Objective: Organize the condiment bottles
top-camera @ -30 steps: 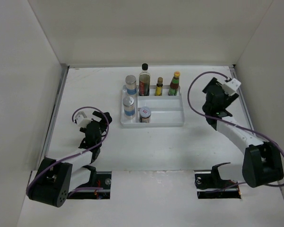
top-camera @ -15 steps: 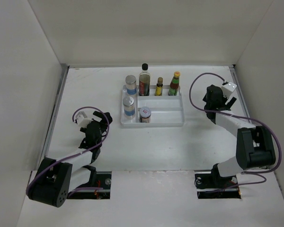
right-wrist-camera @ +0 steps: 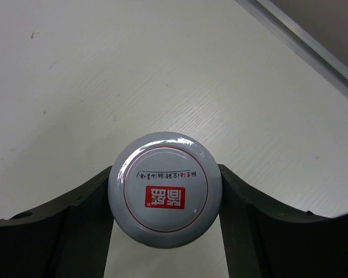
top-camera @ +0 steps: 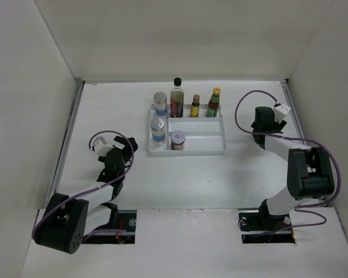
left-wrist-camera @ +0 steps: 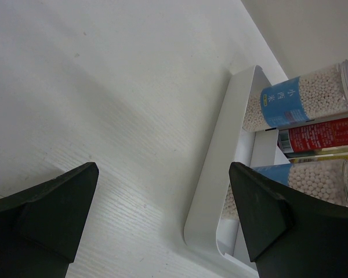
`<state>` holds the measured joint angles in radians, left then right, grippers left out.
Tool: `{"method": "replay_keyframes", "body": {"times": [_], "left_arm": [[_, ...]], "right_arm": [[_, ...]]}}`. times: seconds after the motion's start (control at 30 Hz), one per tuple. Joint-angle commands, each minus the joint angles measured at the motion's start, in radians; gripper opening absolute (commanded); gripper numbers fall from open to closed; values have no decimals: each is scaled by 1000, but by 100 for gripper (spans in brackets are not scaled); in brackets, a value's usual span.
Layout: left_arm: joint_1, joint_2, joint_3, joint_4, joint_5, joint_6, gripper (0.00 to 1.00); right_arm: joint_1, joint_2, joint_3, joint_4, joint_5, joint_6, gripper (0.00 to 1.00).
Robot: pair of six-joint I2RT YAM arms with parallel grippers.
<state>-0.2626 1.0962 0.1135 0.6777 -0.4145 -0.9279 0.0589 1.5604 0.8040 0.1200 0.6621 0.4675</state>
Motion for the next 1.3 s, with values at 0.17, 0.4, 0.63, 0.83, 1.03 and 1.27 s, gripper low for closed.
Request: {"method": "replay_keyframes", "body": {"times": [0.17,0.4,0.63,0.83,1.03,1.27], "left_arm": [[4,1,37,52,2,-8,100],[12,7,37,52,3,-6,100],[13,21,46,52,16,-5,100],[18,53,67,40,16,-2,100],[55,56,92,-15,31,3,100],[58,48,124,-89,25,9,100]], "right_arm": [[78,-135,34,95,20,-30,45],[331,-206,60,138,44,-87,44],[505,-206,21,156,1,-66,44],[574,-169,-22,156,-36,-38,44],[591,-111,-68,170,-70,11,44],[600,-102,-89,194,-65,11,76]]}}
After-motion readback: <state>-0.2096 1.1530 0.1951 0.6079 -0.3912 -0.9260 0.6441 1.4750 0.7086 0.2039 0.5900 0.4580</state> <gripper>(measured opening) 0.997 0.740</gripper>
